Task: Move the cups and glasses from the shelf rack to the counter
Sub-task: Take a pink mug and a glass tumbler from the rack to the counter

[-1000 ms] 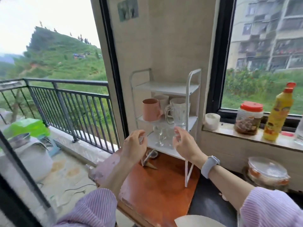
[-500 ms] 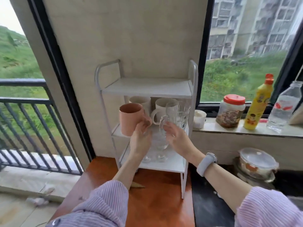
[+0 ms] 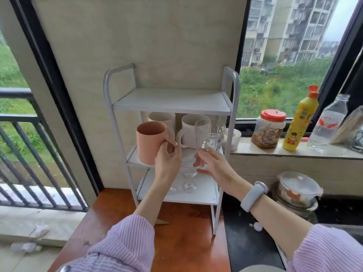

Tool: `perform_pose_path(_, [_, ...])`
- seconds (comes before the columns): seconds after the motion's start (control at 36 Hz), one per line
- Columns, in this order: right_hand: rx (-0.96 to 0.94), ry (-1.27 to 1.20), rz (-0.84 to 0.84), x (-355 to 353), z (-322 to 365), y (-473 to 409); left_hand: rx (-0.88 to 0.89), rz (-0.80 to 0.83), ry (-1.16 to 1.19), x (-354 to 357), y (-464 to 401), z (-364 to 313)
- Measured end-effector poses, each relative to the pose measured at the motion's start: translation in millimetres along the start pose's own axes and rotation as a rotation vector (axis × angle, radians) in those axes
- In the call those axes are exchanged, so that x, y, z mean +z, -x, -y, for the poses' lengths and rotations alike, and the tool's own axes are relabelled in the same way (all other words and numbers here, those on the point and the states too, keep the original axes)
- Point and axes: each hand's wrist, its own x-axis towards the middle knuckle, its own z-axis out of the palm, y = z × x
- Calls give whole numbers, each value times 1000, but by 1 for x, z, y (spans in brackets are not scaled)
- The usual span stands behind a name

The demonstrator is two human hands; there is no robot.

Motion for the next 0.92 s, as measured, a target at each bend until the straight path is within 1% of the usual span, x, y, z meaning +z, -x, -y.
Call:
perform_pose_path(0.08, [36,-76,10,-3,3,0,-4,-37,48,-9,11,2])
perform_pose_path(0.14, [57,-168,21,-4,6,-1,-10,-86,78,-16,18,3])
perform_pose_path(0.22, [107,-265,6,-4,12,-2,-31,-151,69,-27,25,2])
perform_pose_path(0.36, [199,-272,-86,-2,16,-3,-108,-131,52,-41,27,-2])
perform_pose_path(0.5, [185,-212,-112,-1,16,3,-175,-114,110,-46,29,-3])
perform_pose_path(0.67, [119,-138,-112,3,10,23,-117,-170,117,-49,45,9])
perform_pose_path(0.81, [39,-65,-113,6,-3,54,-20,-134,88,-57,63,15])
perform_pose_path(0.92, [-20,-30,-163,9,-27,83,60,-82,76,-58,85,22])
